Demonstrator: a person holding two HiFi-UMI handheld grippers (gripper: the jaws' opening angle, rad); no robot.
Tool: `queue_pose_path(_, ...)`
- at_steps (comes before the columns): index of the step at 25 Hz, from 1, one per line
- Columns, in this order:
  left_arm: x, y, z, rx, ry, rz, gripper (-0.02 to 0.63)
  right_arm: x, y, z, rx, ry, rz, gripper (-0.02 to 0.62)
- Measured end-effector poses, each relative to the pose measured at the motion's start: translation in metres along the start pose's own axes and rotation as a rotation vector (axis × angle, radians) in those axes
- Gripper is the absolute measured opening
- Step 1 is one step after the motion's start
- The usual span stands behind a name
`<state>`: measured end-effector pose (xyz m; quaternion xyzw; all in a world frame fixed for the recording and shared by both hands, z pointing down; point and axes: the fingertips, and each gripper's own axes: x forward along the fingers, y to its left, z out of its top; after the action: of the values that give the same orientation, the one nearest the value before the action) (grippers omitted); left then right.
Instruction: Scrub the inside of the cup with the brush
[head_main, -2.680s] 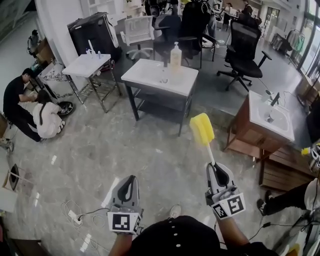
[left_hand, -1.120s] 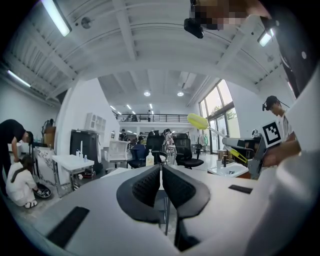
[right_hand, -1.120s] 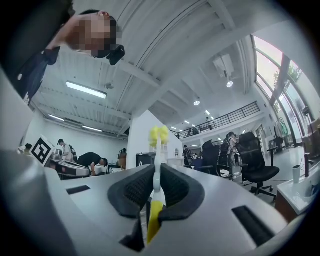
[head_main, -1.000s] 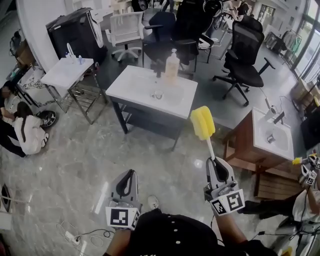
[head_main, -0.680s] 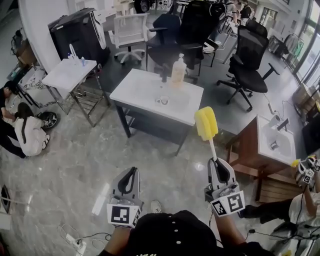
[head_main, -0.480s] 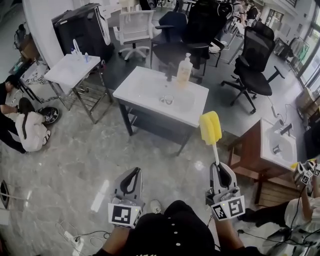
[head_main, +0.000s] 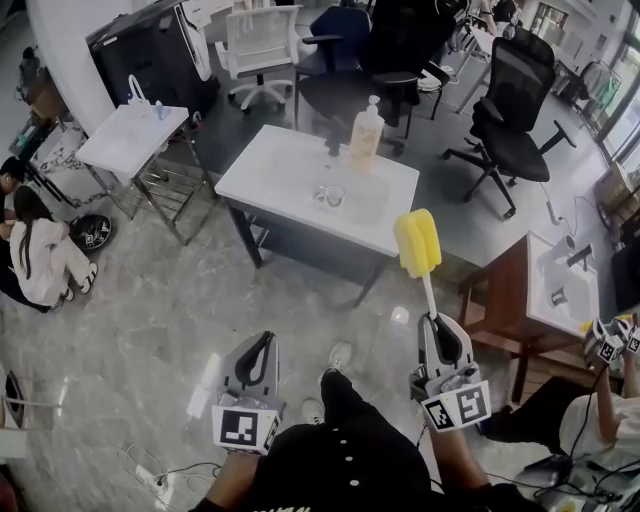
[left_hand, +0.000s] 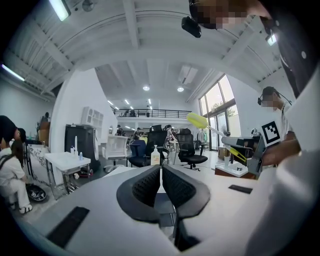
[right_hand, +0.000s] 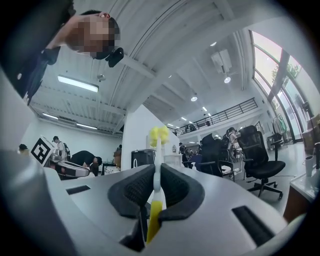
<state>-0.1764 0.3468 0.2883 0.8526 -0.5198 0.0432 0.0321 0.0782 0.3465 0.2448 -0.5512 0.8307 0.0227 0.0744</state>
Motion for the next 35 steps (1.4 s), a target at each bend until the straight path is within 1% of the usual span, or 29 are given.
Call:
queue_pose_path(5,0.057,0.02,0.009,0.005,0.007,0.017,0.038,0.058,-0.033,-0.006,0.009,-0.006,0.021,0.044)
queue_pose_path(12,0.152,0.048,0.036,0.034,-0.026,0.035,0.038,0.142,-0.089,-0.008,0.005,-0.032,0.045,0.044)
queue_pose_path(18,0.213,0.064,0.055,0.05,-0.049,0.057,0.038,0.196,-0.129,-0.009,0.005,-0.047,0.065,0.044)
queue_pose_path(23,0.248,0.067,0.061,0.044,-0.051,0.074,0.038,0.227,-0.153,-0.008,0.004,-0.059,0.08,0.044)
queue_pose_path(28,0.271,0.069,0.051,0.042,-0.032,0.075,0.038,0.243,-0.169,-0.024,0.02,-0.037,0.082,0.044)
queue_pose_path(35,0.297,0.083,0.027,0.009,0.041,0.068,0.038,0.267,-0.18,-0.054,0.053,0.026,0.075,0.044)
